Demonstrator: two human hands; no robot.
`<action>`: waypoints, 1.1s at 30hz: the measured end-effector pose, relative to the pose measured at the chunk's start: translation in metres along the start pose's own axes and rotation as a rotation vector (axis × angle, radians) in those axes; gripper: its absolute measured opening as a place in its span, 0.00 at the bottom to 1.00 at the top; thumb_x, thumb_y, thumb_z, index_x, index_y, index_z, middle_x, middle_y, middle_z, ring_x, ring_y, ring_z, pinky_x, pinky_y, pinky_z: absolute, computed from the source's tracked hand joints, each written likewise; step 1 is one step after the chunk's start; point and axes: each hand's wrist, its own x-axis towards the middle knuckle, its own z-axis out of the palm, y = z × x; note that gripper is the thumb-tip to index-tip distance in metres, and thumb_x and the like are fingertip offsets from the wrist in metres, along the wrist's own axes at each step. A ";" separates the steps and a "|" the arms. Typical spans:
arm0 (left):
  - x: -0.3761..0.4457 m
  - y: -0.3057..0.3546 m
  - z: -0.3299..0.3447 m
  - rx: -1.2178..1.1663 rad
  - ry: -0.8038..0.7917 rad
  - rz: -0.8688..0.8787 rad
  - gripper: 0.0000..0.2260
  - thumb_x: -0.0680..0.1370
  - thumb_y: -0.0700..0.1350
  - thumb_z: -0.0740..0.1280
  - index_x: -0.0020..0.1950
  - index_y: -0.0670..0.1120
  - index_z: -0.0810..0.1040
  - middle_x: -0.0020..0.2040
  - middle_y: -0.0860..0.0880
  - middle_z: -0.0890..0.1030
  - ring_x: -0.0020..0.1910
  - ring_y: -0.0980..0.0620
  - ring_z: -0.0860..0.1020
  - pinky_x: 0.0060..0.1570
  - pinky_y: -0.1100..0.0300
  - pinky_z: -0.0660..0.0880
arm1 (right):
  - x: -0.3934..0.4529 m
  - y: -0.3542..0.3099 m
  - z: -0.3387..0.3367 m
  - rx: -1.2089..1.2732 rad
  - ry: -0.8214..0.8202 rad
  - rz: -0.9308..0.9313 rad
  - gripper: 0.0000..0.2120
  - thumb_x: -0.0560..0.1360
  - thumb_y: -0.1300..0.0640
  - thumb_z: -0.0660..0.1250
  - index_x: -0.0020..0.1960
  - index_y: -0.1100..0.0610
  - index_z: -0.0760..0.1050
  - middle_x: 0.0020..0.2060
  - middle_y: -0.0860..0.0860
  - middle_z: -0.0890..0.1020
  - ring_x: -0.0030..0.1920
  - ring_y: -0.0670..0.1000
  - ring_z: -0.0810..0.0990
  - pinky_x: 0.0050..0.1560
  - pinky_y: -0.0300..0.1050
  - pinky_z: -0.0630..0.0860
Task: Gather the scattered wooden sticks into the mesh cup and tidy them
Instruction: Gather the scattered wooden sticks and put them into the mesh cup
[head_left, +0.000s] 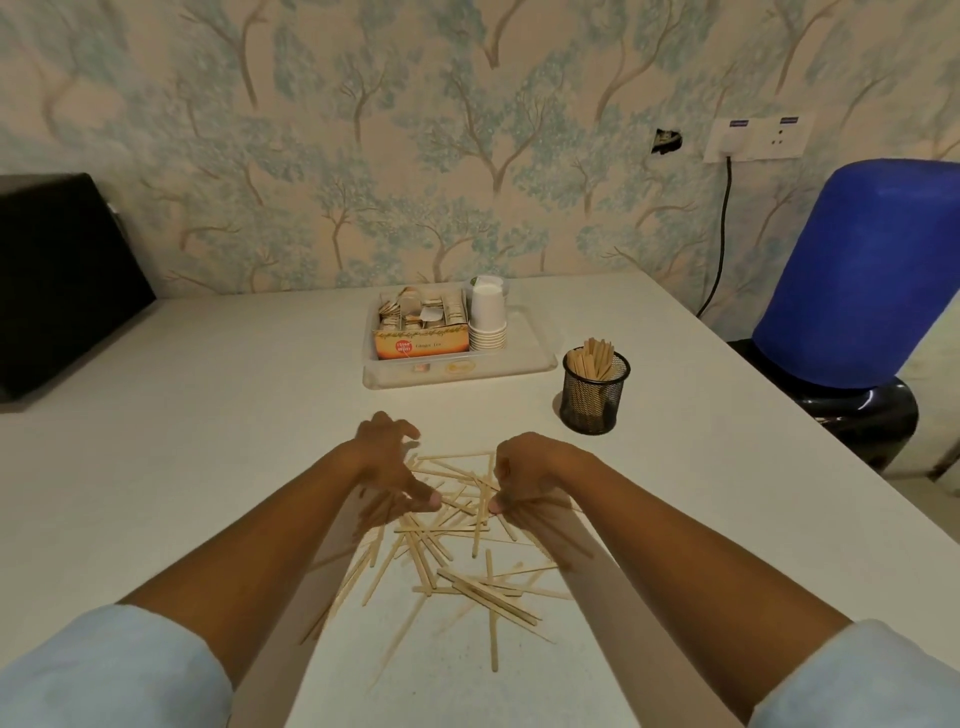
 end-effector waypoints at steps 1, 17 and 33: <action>-0.002 -0.005 -0.002 0.037 -0.005 -0.053 0.54 0.57 0.71 0.77 0.77 0.50 0.63 0.73 0.43 0.63 0.73 0.41 0.63 0.70 0.46 0.67 | -0.002 0.003 -0.002 0.002 0.005 0.012 0.34 0.69 0.36 0.71 0.63 0.61 0.75 0.60 0.56 0.79 0.59 0.57 0.77 0.58 0.49 0.75; -0.017 0.001 0.013 -0.076 -0.057 -0.208 0.49 0.65 0.67 0.77 0.75 0.39 0.64 0.71 0.44 0.73 0.66 0.44 0.75 0.58 0.58 0.74 | -0.004 0.006 0.005 -0.024 0.018 0.088 0.28 0.71 0.39 0.71 0.57 0.63 0.79 0.53 0.57 0.82 0.55 0.56 0.80 0.51 0.45 0.74; -0.010 0.024 0.021 -0.235 0.131 -0.254 0.16 0.75 0.55 0.71 0.46 0.42 0.74 0.43 0.48 0.76 0.42 0.49 0.76 0.32 0.61 0.66 | 0.019 -0.001 0.025 0.344 0.306 0.221 0.24 0.79 0.44 0.59 0.55 0.65 0.77 0.56 0.61 0.78 0.60 0.60 0.75 0.53 0.48 0.73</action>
